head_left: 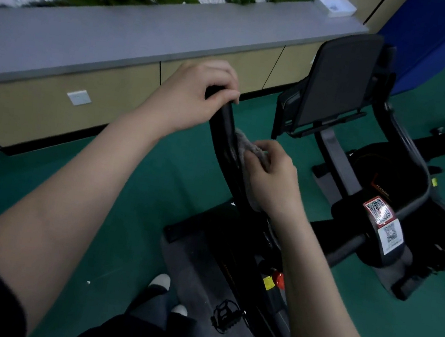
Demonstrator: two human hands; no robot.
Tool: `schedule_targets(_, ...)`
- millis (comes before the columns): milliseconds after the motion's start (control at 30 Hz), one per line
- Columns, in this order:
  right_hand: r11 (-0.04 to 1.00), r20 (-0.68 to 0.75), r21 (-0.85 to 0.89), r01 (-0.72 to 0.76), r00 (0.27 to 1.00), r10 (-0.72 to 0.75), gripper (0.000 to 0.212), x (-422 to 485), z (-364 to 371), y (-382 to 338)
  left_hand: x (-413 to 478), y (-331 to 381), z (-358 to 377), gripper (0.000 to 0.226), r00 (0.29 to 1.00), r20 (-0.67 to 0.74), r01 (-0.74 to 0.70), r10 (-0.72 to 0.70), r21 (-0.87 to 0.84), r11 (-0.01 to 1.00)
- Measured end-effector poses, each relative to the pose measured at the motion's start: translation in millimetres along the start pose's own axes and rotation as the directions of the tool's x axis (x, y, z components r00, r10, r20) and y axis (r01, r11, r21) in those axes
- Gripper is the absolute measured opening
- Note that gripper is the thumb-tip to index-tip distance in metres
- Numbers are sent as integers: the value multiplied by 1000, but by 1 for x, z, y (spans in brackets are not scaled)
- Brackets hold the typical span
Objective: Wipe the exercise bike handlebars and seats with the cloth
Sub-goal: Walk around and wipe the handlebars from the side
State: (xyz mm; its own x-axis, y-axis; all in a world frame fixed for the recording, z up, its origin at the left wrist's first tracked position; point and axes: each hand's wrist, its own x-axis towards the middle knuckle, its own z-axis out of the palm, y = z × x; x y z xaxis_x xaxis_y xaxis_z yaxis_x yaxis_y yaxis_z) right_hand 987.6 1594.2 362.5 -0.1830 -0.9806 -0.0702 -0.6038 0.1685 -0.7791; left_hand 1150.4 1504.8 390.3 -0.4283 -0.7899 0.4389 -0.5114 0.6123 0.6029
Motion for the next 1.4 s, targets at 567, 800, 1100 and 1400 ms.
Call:
schedule_targets(567,998,-451,-30,-57,892,38,8,-43,17,-6,7,-17,-10,16,982,81,-164,168,-46,985)
schedule_targets(800,987,-729,-65,-147,683,54,5,-53,55,-33,14,-32,-10,19,941,107,-307,321,-132,942)
schedule_targets(1100,771,-759,634,-57,145,635,9,-70,154,-73,18,-46,-8,20,890,93,-417,446,-225,880)
schedule_targets(1400,39,-214,926,375,437,873,14,-10,146,-110,24,-54,-15,25,851,141,-462,505,-255,849)
